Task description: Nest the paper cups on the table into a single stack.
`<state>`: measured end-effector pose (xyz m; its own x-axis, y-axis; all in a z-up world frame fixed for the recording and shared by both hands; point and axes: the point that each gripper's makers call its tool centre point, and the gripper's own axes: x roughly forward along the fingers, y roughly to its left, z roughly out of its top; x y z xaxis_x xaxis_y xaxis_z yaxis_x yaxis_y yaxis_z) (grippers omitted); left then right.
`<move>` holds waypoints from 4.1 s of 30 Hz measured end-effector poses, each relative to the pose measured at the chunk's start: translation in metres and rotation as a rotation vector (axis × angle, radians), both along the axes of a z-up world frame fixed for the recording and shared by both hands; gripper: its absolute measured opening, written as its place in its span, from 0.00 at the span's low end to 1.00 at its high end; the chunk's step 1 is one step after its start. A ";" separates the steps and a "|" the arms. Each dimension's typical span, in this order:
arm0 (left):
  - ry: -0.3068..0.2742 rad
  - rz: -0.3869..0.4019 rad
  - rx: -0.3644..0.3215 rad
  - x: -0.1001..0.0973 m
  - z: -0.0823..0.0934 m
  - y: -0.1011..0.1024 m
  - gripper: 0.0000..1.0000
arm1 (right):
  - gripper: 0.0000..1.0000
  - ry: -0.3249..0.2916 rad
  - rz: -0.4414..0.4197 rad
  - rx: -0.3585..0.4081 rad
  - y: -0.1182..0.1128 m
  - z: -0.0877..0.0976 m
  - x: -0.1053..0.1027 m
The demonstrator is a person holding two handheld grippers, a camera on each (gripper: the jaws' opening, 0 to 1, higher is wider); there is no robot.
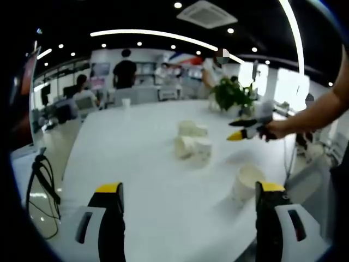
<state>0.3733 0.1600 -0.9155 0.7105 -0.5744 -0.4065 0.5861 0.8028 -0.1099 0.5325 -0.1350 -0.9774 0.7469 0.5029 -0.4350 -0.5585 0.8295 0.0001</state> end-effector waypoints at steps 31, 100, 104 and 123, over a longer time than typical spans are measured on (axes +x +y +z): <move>0.053 -0.010 0.016 -0.004 -0.019 -0.004 1.00 | 0.72 0.030 0.044 -0.070 0.022 -0.040 0.060; 0.065 -0.110 0.133 0.000 -0.029 -0.008 1.00 | 0.36 0.042 0.117 -0.030 0.033 0.011 0.073; 0.061 -0.117 0.139 0.002 -0.026 -0.007 1.00 | 0.36 0.026 0.120 -0.044 0.030 0.025 0.073; 0.084 -0.140 0.135 0.006 -0.017 -0.012 1.00 | 0.37 -0.024 0.127 -0.032 0.033 0.081 0.074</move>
